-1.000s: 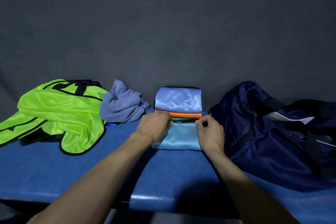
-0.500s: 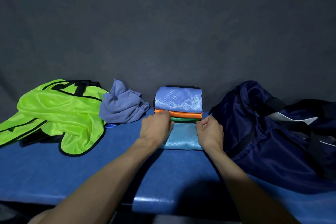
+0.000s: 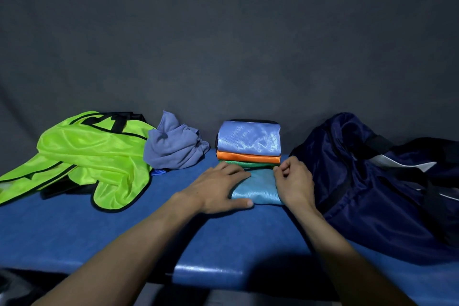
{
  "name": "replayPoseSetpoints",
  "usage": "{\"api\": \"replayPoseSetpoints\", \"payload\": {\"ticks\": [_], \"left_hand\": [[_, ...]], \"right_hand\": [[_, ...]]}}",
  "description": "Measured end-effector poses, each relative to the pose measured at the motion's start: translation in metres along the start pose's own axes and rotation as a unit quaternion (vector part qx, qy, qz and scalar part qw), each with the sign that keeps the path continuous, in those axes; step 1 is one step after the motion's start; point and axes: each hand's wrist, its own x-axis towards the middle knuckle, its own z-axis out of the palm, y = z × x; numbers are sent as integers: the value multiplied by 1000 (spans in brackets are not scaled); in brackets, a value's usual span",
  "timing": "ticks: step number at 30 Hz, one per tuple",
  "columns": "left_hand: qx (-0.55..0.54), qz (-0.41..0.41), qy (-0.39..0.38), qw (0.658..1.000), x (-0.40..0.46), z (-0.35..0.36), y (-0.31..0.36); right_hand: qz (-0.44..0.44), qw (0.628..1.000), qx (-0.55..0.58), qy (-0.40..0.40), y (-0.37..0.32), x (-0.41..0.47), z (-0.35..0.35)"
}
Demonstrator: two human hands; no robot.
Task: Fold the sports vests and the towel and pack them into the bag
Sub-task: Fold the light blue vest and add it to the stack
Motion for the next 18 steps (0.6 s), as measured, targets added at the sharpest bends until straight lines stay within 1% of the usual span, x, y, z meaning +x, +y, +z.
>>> {"api": "replayPoseSetpoints", "payload": {"ticks": [2, 3, 5, 7, 9, 11, 14, 18], "left_hand": [[5, 12, -23, 1000, -2, 0, -3], [4, 15, -30, 999, -2, 0, -4], [-5, 23, -36, 999, -2, -2, -5], [0, 24, -46, 999, -3, -4, -4], [24, 21, -60, 998, -5, -5, -1], [71, 11, -56, 996, -9, -6, 3], [138, 10, -7, 990, -12, -3, 10], [201, 11, 48, 978, -8, 11, 18]], "right_hand": [[-4, 998, -26, -49, 0, -5, -6], [13, 997, -29, -72, 0, -6, -9], [68, 992, -17, -106, 0, -4, -14], [114, 986, 17, -117, 0, 0, -14], [141, 983, 55, -109, -2, 2, -9], [158, 979, 99, -82, -6, 3, -2], [167, 971, 166, -45, -8, 2, 3], [149, 969, 196, -22, -1, 2, 4]]}}
